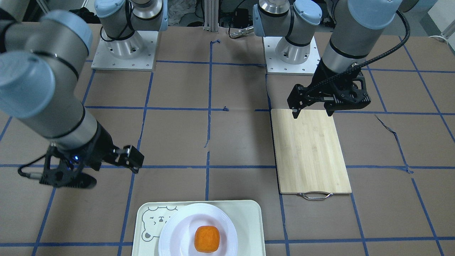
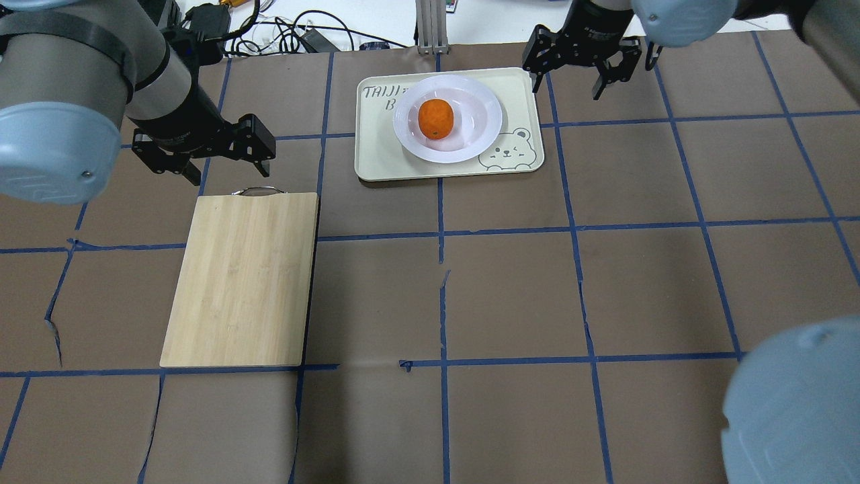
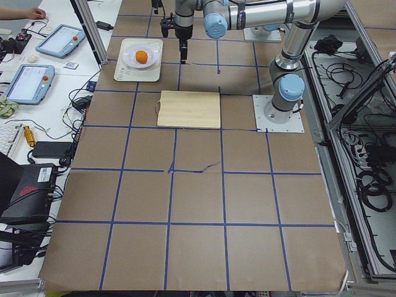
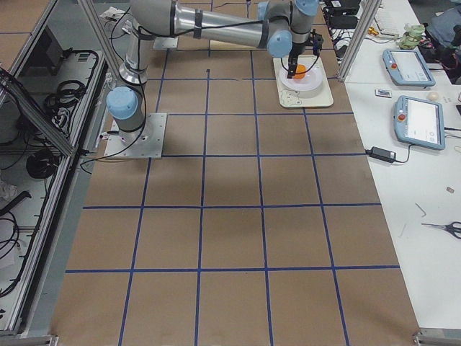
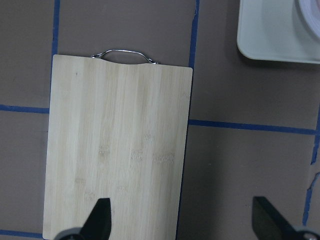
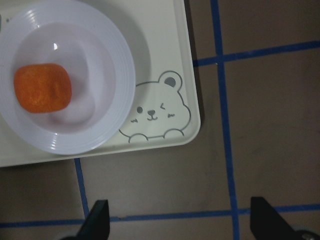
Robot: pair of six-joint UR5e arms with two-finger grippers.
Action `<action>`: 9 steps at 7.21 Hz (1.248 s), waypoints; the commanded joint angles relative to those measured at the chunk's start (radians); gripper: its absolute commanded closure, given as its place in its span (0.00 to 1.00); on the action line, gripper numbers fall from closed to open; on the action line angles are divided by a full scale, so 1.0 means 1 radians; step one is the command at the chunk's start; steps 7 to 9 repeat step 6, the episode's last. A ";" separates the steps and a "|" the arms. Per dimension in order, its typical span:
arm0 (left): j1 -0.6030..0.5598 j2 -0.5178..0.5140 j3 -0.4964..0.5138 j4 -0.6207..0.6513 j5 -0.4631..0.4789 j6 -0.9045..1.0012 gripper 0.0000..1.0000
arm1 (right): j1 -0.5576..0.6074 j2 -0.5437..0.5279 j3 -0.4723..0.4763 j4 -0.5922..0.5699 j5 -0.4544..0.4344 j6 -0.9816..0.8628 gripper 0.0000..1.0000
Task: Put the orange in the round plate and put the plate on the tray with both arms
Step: 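Release the plate and raise the right gripper away from the tray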
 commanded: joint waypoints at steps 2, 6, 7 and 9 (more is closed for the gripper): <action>0.000 0.005 0.002 0.001 0.000 0.001 0.00 | 0.014 -0.281 0.199 0.154 -0.077 0.004 0.00; -0.005 0.034 0.013 -0.003 0.000 0.000 0.00 | 0.012 -0.306 0.256 -0.009 -0.077 -0.046 0.00; -0.005 0.034 0.013 -0.003 0.000 0.000 0.00 | 0.012 -0.306 0.256 -0.009 -0.077 -0.046 0.00; -0.005 0.034 0.013 -0.003 0.000 0.000 0.00 | 0.012 -0.306 0.256 -0.009 -0.077 -0.046 0.00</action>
